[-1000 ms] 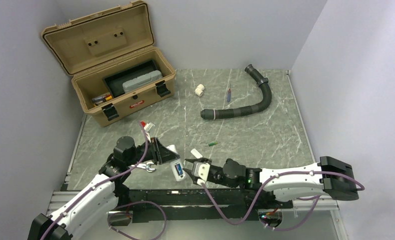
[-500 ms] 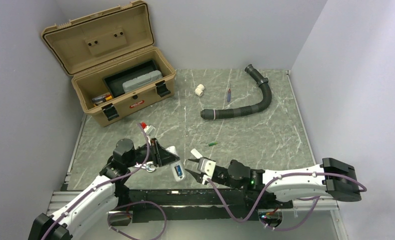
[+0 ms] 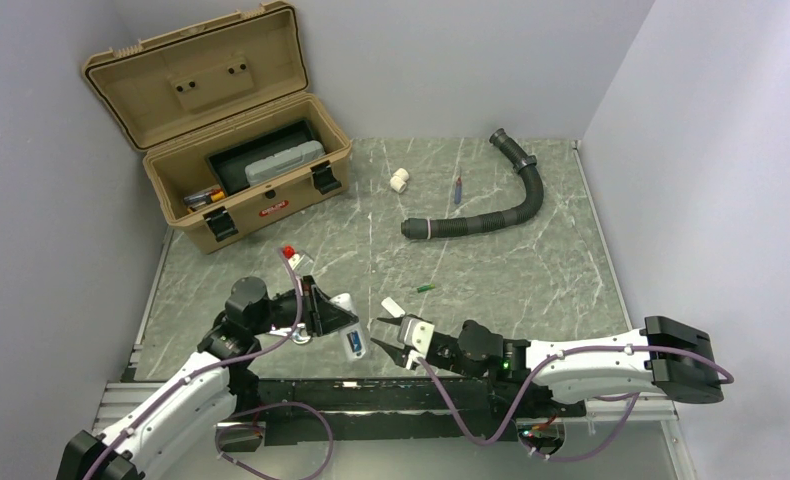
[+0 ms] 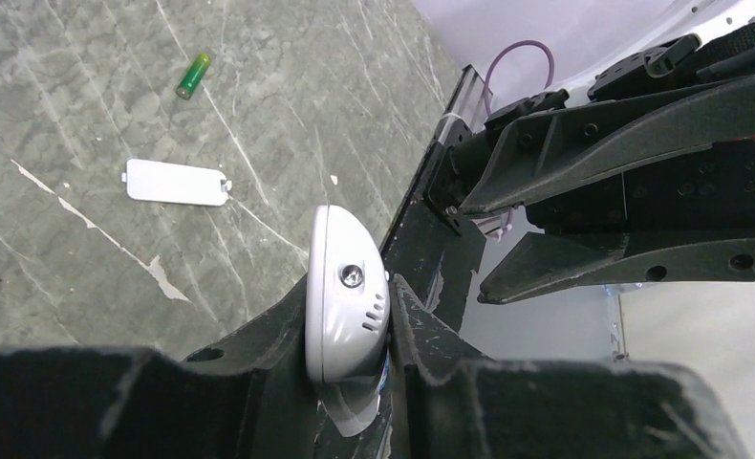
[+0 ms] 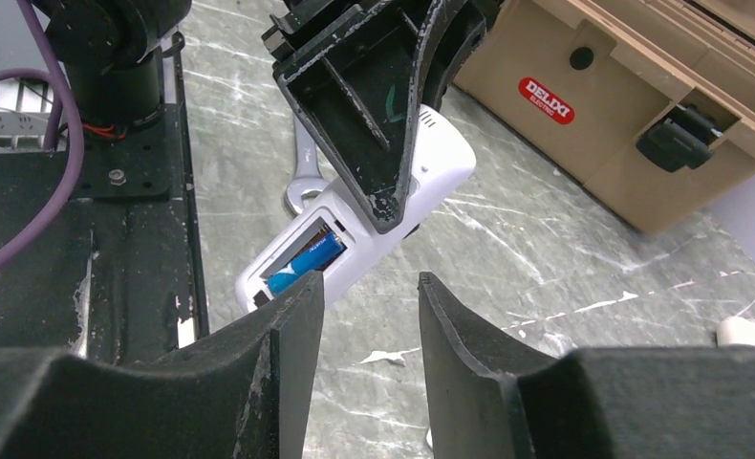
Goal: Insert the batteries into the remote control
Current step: Adjust the battery in the remote control.
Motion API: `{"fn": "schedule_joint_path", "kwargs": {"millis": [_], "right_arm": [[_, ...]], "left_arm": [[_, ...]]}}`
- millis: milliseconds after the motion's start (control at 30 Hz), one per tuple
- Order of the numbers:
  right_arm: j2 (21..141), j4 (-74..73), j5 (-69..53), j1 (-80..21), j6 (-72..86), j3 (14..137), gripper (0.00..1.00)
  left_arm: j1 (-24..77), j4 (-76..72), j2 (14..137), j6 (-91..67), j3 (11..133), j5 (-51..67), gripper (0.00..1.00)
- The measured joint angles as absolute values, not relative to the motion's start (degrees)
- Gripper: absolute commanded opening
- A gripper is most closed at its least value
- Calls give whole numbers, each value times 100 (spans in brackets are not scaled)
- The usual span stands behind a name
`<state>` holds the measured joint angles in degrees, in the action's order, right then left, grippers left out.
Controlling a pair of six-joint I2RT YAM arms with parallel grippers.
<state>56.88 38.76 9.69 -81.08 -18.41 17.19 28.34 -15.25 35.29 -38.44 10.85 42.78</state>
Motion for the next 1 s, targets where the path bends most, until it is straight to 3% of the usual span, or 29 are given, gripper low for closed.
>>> {"fn": "schedule_joint_path", "kwargs": {"millis": [500, 1000], "right_arm": [[5927, 4073, 998, -8108, -1387, 1721, 51], [7076, 3562, 2578, -8108, 1227, 2832, 46]], "left_arm": [[2834, -1221, 3409, -3662, 1144, 4097, 0], [2834, -829, 3990, -4038, 1256, 3094, 0]]}}
